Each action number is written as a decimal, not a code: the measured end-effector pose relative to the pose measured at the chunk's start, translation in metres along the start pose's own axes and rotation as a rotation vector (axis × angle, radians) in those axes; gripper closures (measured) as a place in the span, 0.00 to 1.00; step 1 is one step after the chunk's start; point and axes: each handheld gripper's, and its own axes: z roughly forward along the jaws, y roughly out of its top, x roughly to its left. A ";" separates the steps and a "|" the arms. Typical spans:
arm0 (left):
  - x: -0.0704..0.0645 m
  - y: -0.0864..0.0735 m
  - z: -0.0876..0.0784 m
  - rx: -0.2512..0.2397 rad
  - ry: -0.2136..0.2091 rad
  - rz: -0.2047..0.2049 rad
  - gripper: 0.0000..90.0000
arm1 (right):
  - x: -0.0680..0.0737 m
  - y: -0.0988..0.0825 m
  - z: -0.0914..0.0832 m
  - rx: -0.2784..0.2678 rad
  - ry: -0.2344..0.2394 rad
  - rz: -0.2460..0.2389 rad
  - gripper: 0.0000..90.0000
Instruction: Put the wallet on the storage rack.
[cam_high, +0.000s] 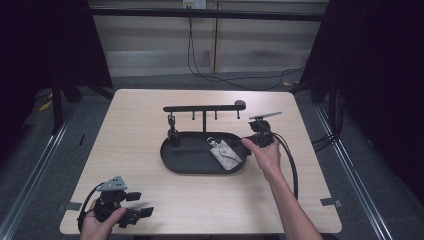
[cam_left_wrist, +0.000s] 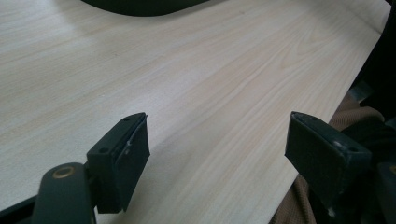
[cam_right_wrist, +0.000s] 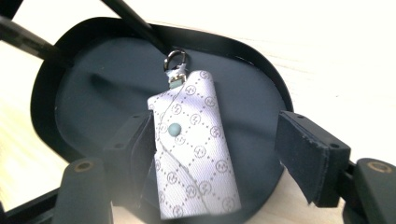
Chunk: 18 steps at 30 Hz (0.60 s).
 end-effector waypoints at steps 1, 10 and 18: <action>0.001 0.000 0.000 -0.005 0.000 -0.003 0.24 | 0.001 -0.002 -0.003 -0.008 0.007 -0.016 0.32; 0.000 0.000 0.002 0.018 0.007 0.009 0.26 | -0.007 -0.025 -0.021 -0.047 0.009 -0.053 0.31; 0.002 0.000 0.001 0.004 0.004 -0.025 0.26 | -0.014 -0.053 -0.038 -0.075 0.008 -0.090 0.29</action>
